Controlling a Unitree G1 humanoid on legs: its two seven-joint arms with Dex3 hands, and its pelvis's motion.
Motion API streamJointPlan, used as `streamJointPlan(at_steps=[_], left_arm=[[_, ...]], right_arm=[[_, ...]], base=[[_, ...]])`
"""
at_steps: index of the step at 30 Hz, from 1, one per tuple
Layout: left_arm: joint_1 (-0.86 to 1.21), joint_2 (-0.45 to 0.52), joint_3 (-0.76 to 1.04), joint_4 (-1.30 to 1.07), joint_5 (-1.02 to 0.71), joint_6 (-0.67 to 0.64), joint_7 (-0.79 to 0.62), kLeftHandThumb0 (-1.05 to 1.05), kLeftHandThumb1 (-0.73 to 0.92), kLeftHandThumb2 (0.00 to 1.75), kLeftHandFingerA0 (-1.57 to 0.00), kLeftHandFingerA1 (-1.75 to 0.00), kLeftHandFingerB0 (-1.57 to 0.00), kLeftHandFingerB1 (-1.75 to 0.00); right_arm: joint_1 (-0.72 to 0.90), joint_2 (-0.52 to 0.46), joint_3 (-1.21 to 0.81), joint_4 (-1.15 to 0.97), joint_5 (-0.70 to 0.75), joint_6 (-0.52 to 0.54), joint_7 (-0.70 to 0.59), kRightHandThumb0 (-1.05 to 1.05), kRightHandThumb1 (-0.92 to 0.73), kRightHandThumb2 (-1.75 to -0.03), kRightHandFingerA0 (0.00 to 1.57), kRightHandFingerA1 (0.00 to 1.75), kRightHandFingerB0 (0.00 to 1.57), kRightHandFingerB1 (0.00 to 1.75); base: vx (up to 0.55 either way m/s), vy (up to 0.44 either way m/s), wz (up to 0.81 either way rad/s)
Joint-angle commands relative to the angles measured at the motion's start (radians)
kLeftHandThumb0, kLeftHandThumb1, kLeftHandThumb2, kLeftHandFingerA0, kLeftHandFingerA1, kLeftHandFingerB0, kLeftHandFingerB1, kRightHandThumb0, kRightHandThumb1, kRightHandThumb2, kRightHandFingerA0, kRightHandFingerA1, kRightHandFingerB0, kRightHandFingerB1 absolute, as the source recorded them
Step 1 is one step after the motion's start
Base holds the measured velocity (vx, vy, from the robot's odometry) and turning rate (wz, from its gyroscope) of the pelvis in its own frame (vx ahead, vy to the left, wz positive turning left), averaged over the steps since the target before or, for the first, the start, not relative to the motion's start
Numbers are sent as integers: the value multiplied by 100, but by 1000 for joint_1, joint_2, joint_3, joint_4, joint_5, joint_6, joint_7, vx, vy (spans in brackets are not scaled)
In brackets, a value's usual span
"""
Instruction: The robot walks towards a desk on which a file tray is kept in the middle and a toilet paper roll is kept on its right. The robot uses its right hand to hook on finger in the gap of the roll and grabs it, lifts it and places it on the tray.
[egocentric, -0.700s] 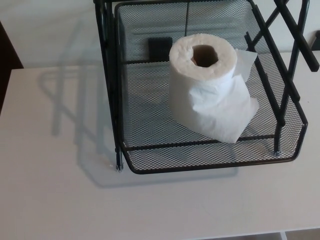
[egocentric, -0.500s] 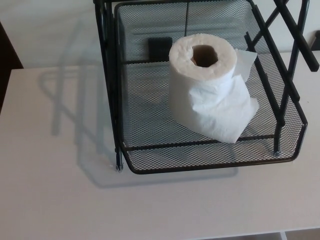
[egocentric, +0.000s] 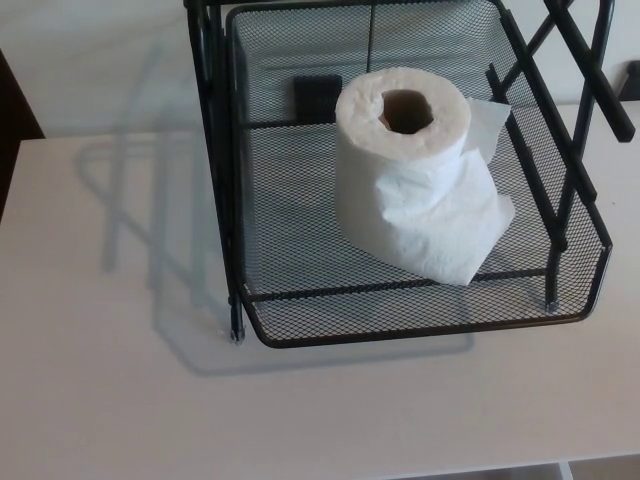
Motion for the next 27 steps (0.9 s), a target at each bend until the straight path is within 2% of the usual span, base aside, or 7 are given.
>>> streamJointPlan(at_steps=[1,10,12,14,19,20,27], left_arm=[[2,3,32,-5,-21,-11,9,-82,92,123,-1,-21,0,-12],[-13,8,7,18,12,-21,26,-84,92,122,-7,-41,-2,-12],[-16,7,10,25,9,-23,28,-80,89,121,-7,-38,-3,-15],[-8,3,11,4,9,-10,35,-76,87,121,-2,-42,0,-20],[-3,3,22,11,-7,-34,16,-82,89,122,-6,-32,-4,-14],[-11,-1,39,23,-22,-30,18,-83,92,89,-8,-28,0,-2],[-10,2,39,17,-10,-16,26,-85,92,121,-8,-38,0,-11]], right_arm=[[0,-7,-60,69,218,98,-161,-73,-51,-90,2,44,7,33],[13,-5,24,84,226,23,-207,-69,-51,-87,0,15,4,30],[16,1,46,92,218,-6,-246,-71,-67,-59,13,48,19,31],[26,-2,112,79,178,-16,-261,-71,-55,-90,24,60,19,50],[19,-10,73,95,309,15,-258,-61,-66,-60,8,43,18,31],[29,-15,81,108,314,6,-205,-61,-68,-61,5,39,16,32],[27,-14,125,101,361,17,-296,-36,-46,-101,0,52,0,49]], base=[[0,0,0],[0,0,0],[0,0,0],[0,0,0],[0,0,0],[0,0,0],[0,0,0]])
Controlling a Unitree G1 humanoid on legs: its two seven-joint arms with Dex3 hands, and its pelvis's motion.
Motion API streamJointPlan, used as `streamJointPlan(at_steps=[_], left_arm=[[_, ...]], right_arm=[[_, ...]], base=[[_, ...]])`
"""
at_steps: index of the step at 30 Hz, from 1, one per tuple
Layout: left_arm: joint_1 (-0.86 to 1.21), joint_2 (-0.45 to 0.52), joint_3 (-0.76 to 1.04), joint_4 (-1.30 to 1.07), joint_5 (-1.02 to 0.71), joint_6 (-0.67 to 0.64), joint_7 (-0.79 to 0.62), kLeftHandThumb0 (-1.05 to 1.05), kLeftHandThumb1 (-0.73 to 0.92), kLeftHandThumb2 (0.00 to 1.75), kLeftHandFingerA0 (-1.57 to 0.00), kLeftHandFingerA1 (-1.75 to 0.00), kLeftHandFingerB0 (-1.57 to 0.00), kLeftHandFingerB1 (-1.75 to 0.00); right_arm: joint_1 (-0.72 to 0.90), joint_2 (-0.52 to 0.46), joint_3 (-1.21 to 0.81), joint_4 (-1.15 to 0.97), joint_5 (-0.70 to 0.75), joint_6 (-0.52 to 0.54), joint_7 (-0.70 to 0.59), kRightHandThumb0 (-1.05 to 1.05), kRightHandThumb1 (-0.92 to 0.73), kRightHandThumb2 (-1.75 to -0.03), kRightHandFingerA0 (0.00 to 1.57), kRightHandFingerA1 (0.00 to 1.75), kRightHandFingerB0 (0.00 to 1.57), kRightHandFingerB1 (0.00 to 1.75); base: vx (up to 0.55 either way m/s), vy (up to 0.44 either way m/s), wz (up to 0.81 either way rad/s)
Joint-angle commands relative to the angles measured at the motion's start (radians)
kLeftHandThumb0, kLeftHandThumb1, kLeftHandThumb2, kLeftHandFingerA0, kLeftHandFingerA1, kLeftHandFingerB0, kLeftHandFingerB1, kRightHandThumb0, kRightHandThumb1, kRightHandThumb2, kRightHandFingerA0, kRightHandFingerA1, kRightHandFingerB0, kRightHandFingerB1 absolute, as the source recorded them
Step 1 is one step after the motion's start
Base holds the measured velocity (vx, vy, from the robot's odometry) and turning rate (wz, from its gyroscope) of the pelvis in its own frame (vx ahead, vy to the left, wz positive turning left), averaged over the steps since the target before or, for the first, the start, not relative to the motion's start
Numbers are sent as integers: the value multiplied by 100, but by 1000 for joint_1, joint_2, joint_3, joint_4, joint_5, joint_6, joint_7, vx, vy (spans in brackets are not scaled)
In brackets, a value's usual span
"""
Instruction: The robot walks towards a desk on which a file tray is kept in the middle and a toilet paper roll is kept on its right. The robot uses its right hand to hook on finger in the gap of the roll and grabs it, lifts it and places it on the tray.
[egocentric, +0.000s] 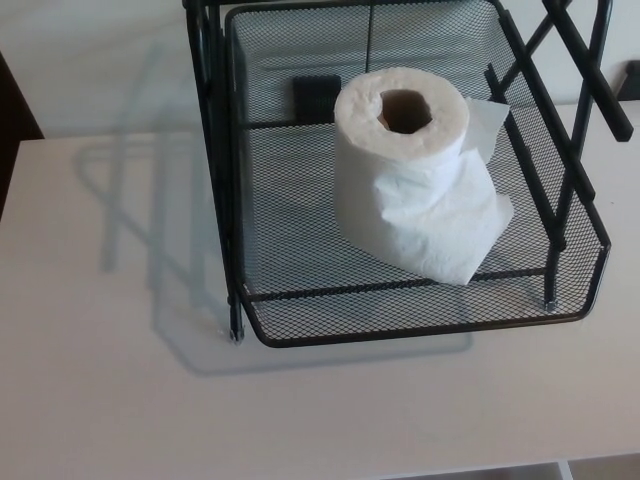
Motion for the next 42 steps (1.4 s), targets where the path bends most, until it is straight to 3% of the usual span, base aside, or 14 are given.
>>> streamJointPlan(at_steps=[1,2,5,14,19,20,22,23,24,37,38,40,41,42], left_arm=[[-2,4,13,13,-5,-12,15,-80,89,121,-7,-39,-3,-16],[3,3,13,3,-5,-8,14,-85,92,121,-8,-35,-3,-12],[2,2,16,10,-5,-17,14,-84,91,120,-9,-36,-4,-13],[15,-6,26,-25,-12,1,16,-85,92,122,-8,-32,0,-11],[-5,15,-12,21,24,-5,17,-85,92,123,-6,-45,-1,-13],[4,19,-29,-25,34,55,27,-83,92,86,-16,-41,0,-16],[7,18,-21,-40,17,80,18,-78,84,119,-31,-73,0,-19],[8,19,-18,-50,9,100,10,-83,92,83,-33,-94,0,-17],[12,17,-17,-48,6,83,3,-76,84,119,-25,-70,0,-20],[-41,98,-132,63,38,98,-115,-76,82,119,0,-23,-6,-26],[-47,98,-126,61,29,126,-98,-84,92,76,-12,-93,-12,-46],[-53,98,-131,86,30,101,-93,-83,92,79,-12,-77,-8,-29],[-54,108,-155,97,40,76,-128,-86,92,123,0,-9,-7,-15],[-66,99,-135,126,27,77,-104,-86,83,108,-11,-83,-8,-29]], right_arm=[[19,-9,-14,-17,131,-4,-17,-59,-65,-61,3,33,17,35],[23,-8,17,-13,110,-26,-17,-36,-45,-101,2,53,0,49],[16,-17,33,-7,135,-4,-21,-61,-69,-61,5,43,15,30],[41,-13,69,-38,189,-11,-14,-35,-53,-105,0,52,0,50],[38,-18,126,-14,185,-34,-60,-62,-66,-61,7,36,14,30],[48,-29,244,-11,79,-55,-74,-72,-59,-93,17,51,6,39],[59,-31,303,-8,54,-93,-85,-74,-62,-94,17,50,6,37],[62,-29,300,-2,74,-108,-82,-37,-48,-104,1,50,0,50],[55,-24,289,4,107,-110,-77,-63,-72,-68,11,40,8,20],[105,-45,558,18,-17,-231,-112,-64,-72,-61,23,38,20,29],[126,-70,708,14,-167,-272,-186,-73,-85,-66,43,46,19,31],[117,-69,715,22,-146,-254,-199,-78,-65,-97,34,53,17,43],[109,-78,742,46,-160,-263,-179,-75,-82,-65,50,45,18,30],[117,-87,751,56,-152,-304,-114,-70,-87,-67,35,44,11,27]], base=[[0,0,0],[0,0,0],[0,0,0],[0,0,0],[0,0,0],[0,0,0],[0,0,0],[0,0,0],[0,0,0],[0,0,0],[0,0,0],[0,0,0],[0,0,0],[0,0,0]])
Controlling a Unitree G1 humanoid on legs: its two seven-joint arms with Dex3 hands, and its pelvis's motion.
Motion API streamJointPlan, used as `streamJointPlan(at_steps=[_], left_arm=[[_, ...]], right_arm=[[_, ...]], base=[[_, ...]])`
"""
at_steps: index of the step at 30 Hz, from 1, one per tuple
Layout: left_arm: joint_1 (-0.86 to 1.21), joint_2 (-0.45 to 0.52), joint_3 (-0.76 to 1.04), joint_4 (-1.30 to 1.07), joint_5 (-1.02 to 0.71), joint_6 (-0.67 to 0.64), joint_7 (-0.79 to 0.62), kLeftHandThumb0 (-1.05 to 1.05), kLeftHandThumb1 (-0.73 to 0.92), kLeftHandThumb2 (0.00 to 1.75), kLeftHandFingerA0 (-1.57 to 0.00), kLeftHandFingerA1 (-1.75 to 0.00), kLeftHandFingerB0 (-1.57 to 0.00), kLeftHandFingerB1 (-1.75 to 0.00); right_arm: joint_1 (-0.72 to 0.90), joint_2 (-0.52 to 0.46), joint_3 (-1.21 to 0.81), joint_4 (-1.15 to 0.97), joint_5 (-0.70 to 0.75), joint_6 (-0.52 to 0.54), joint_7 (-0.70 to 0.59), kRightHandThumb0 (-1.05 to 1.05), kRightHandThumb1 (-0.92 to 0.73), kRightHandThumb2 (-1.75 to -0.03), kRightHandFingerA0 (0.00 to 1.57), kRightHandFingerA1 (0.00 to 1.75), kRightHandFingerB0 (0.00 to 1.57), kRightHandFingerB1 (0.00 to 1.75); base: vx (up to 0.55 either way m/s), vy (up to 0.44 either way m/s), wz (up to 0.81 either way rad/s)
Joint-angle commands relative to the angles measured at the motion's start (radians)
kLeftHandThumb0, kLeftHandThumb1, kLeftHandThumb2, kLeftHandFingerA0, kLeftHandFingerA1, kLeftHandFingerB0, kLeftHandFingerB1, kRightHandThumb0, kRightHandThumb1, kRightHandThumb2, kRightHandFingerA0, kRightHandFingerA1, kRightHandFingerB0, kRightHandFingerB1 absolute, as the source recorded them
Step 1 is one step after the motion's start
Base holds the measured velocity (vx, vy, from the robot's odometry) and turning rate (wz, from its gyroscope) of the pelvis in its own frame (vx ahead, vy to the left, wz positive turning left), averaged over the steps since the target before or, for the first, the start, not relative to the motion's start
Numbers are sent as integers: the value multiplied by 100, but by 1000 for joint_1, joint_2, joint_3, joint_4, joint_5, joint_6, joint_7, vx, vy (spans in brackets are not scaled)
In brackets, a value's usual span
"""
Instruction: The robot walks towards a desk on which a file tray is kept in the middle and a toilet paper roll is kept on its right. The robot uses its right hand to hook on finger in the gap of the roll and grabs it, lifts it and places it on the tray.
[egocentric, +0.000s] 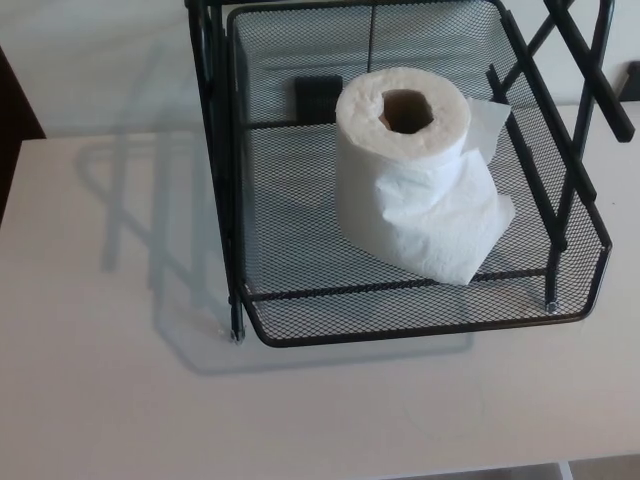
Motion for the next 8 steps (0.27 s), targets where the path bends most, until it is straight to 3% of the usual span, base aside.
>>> streamJointPlan(at_steps=[1,2,3,4,6,7,8], left_arm=[[-20,37,-11,59,15,8,-42,-86,83,108,-11,-83,-8,-29],[-26,43,-10,72,7,5,-63,-84,85,119,-2,-46,-9,-25],[-29,43,-12,75,10,3,-61,-76,81,119,-2,-36,-2,-24],[-14,37,-7,47,7,2,-49,-74,83,121,-1,-25,-1,-23],[-14,37,-7,48,7,1,-50,-74,83,121,-1,-25,-1,-23],[-9,11,46,54,-22,-20,5,-84,92,78,-23,-71,-7,-23],[-9,11,46,54,-22,-20,5,-84,92,78,-23,-71,-7,-23]], right_arm=[[18,-67,116,35,-127,-150,-10,-70,-87,-67,35,44,11,27],[-6,-39,-93,48,99,-81,66,-72,-57,-91,16,51,5,37],[-24,-30,-169,47,167,-25,72,-73,-56,-90,8,47,5,35],[-42,-28,-284,36,267,20,53,-34,-50,-103,1,52,0,48],[-42,-25,-302,34,253,22,56,-34,-50,-103,1,52,0,48],[-70,-16,-464,21,404,48,43,-50,-55,-70,5,32,15,35],[-70,-16,-464,21,404,48,43,-50,-55,-70,5,32,15,35]], base=[[0,0,0],[0,0,0],[0,0,0],[0,0,0],[0,0,0],[0,0,0],[0,0,0]])
